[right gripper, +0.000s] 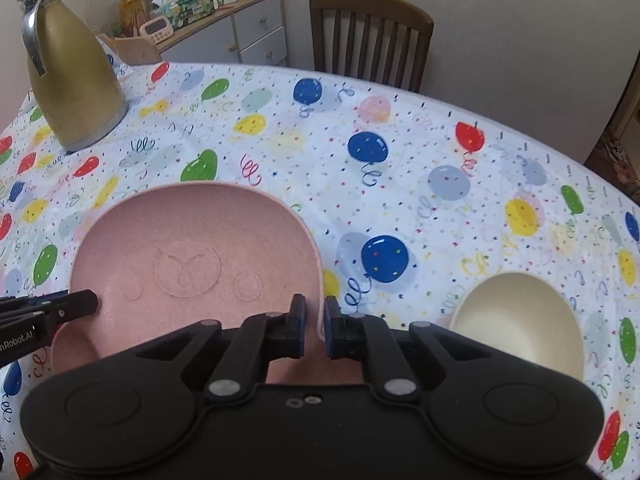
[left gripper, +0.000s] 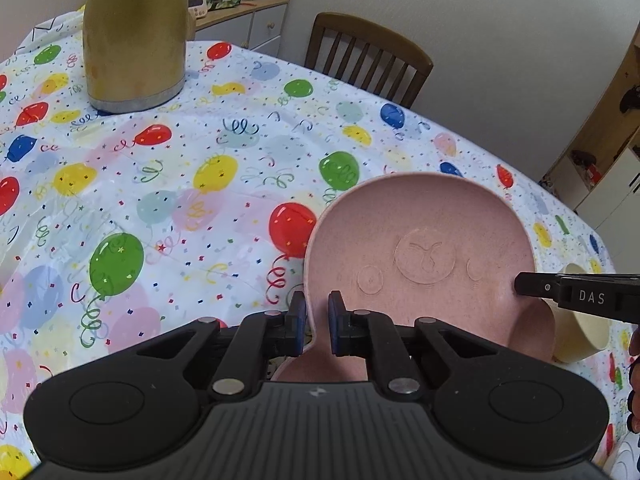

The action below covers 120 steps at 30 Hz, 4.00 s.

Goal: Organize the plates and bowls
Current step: 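Lift the pink mouse-shaped plate and carry it over the stacked white plates, then lower the pink plate onto the white plates and open both grippers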

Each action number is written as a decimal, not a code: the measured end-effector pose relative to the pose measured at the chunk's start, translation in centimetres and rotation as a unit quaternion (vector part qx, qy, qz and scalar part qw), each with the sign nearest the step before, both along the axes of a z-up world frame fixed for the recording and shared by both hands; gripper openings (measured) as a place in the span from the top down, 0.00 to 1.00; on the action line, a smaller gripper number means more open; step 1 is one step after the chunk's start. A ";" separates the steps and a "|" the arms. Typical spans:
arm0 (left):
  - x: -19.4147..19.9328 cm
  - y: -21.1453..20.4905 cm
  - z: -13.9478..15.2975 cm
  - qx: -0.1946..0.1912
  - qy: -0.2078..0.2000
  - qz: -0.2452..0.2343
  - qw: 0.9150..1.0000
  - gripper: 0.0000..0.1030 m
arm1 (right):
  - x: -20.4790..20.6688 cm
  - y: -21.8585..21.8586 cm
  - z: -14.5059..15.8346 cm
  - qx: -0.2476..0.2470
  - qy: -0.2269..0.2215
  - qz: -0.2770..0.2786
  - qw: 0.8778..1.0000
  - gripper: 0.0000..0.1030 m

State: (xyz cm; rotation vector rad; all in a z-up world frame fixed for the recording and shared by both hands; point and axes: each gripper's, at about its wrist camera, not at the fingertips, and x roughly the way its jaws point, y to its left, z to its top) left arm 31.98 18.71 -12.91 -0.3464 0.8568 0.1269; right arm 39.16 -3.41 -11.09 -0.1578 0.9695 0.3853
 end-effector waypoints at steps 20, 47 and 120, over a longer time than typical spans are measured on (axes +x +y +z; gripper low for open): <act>-5.1 -10.3 8.8 0.022 -0.059 -0.046 0.997 0.89 | -7.0 -10.3 8.4 0.042 -0.050 -0.055 0.996 0.93; -13.0 -31.7 7.8 0.011 -0.017 -0.147 0.989 0.89 | -18.4 -32.9 7.7 0.046 0.004 -0.143 0.989 0.93; -16.8 -34.9 5.7 0.023 0.034 -0.161 0.986 0.74 | -22.7 -35.2 5.7 0.065 0.036 -0.079 0.994 0.86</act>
